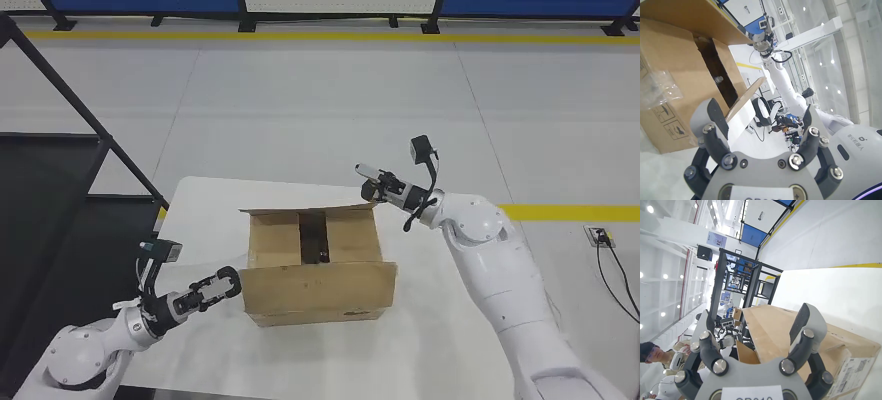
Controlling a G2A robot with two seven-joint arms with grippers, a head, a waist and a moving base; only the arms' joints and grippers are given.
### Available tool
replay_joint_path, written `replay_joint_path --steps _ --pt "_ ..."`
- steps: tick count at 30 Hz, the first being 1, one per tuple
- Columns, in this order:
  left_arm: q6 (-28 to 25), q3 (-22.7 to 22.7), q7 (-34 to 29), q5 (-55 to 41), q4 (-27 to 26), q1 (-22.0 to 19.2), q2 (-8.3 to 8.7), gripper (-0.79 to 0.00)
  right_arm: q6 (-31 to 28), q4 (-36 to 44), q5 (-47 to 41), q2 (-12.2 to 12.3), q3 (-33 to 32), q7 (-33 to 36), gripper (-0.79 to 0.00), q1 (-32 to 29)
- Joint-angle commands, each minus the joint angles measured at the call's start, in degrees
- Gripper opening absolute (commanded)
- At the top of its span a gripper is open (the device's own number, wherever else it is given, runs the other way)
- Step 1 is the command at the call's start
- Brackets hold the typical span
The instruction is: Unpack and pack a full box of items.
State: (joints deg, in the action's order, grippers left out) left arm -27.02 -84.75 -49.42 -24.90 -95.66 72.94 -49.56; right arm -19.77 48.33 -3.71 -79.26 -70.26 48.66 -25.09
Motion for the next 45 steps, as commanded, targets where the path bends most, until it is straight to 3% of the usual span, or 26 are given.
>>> replay_joint_path --steps 1,10,17,23,30,38,45 --pt "1.0 0.4 0.7 0.0 -0.1 -0.4 -0.13 0.0 1.3 3.6 1.1 0.4 -0.3 0.0 0.0 -1.9" --pt "5.2 3.1 5.9 7.9 -1.7 -2.4 -0.77 0.0 11.7 14.3 4.5 2.1 -1.4 5.2 0.0 -6.1" --pt "8.7 5.9 11.7 17.5 -3.6 -2.6 -1.36 0.0 23.4 17.0 8.2 2.5 0.6 8.4 0.0 -4.4" --pt "9.9 7.0 13.7 20.1 -4.0 -2.7 -1.74 0.0 28.8 17.0 8.6 2.5 2.5 11.2 0.0 -3.2" --pt "10.4 7.2 14.4 21.4 -4.3 -2.6 -2.02 0.0 28.7 16.1 6.5 3.1 2.7 17.1 0.0 -3.7" --pt "10.2 7.0 15.0 21.8 -4.0 -2.7 -2.33 0.0 26.0 15.6 5.8 4.2 0.9 18.7 0.0 -6.1" --pt "7.5 0.5 19.7 16.9 -3.3 1.1 -2.15 0.0 23.6 13.9 4.4 5.1 -0.6 19.8 0.0 -6.9"
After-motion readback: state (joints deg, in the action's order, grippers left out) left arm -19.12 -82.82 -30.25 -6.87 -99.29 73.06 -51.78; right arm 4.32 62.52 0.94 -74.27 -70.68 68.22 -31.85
